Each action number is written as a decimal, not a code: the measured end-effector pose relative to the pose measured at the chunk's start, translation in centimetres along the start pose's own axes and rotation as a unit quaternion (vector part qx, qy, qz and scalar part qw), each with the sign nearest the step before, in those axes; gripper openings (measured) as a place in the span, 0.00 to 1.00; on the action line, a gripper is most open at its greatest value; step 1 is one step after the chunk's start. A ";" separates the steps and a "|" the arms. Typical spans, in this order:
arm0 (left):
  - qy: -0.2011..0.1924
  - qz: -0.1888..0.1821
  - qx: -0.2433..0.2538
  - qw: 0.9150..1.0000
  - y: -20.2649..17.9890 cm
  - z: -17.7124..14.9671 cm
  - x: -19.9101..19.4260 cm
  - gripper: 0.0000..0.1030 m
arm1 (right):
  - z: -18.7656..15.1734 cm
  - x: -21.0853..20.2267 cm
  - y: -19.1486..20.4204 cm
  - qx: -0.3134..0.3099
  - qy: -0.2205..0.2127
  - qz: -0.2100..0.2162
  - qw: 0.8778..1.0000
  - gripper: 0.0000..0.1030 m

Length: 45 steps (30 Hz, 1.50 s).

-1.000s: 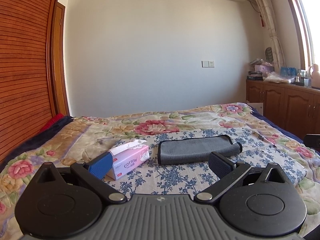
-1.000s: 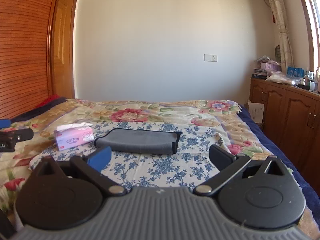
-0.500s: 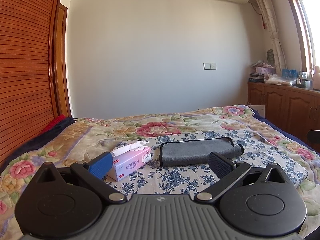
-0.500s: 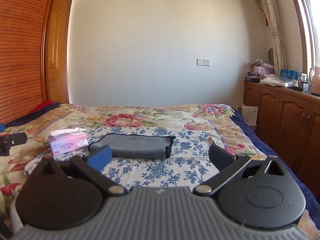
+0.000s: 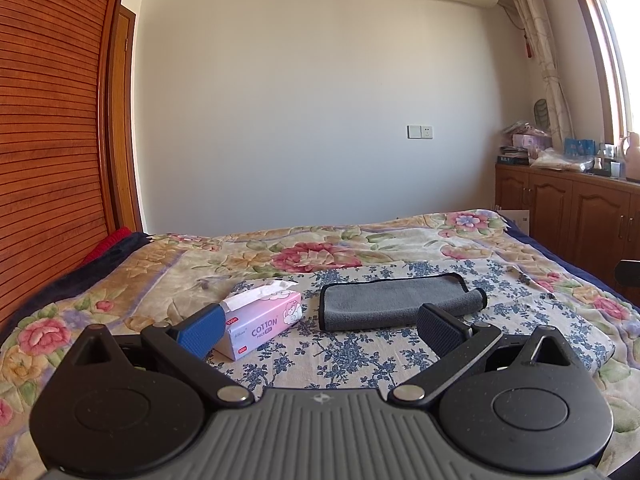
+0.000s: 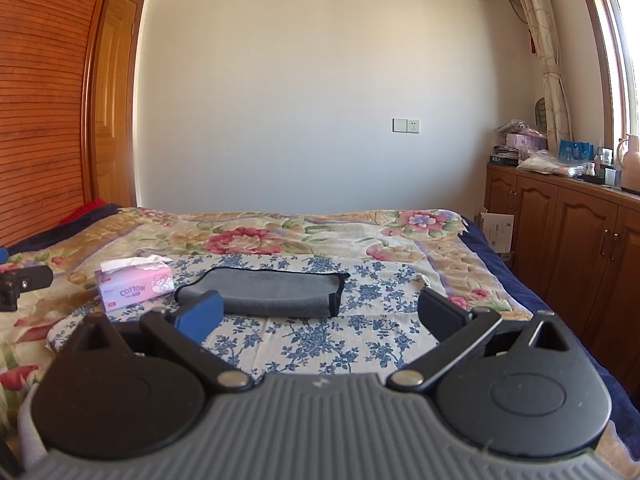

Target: Fold towel

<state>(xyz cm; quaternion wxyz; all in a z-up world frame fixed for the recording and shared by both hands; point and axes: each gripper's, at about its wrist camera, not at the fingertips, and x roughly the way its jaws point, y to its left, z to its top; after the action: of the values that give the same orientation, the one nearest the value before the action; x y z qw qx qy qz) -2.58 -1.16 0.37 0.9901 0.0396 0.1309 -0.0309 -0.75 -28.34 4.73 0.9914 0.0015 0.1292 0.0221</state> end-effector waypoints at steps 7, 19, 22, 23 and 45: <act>0.000 0.000 0.000 1.000 0.0 0.0 0.0 1.00 | 0.0 0.0 -0.1 -0.001 0.000 -0.002 1.000 1.00; 0.000 0.000 0.000 1.000 -0.1 0.0 0.0 1.00 | -0.2 0.0 -0.4 0.000 0.001 -0.006 1.000 1.00; 0.000 0.001 0.000 1.000 -0.1 0.0 0.0 1.00 | -0.2 0.0 -0.4 0.000 0.000 -0.005 1.000 1.00; 0.000 0.000 0.000 1.000 -0.1 0.0 0.0 1.00 | -0.2 0.0 -0.4 0.000 0.000 -0.005 1.000 1.00; 0.000 0.000 0.001 1.000 -0.2 -0.1 -0.1 1.00 | -0.2 0.0 -0.3 -0.002 0.000 -0.006 1.000 1.00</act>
<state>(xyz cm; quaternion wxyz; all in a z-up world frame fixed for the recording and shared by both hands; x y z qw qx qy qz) -2.69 -1.33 0.29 0.9901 0.0407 0.1307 -0.0307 -0.78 -28.67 4.57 0.9915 -0.0009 0.1290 0.0165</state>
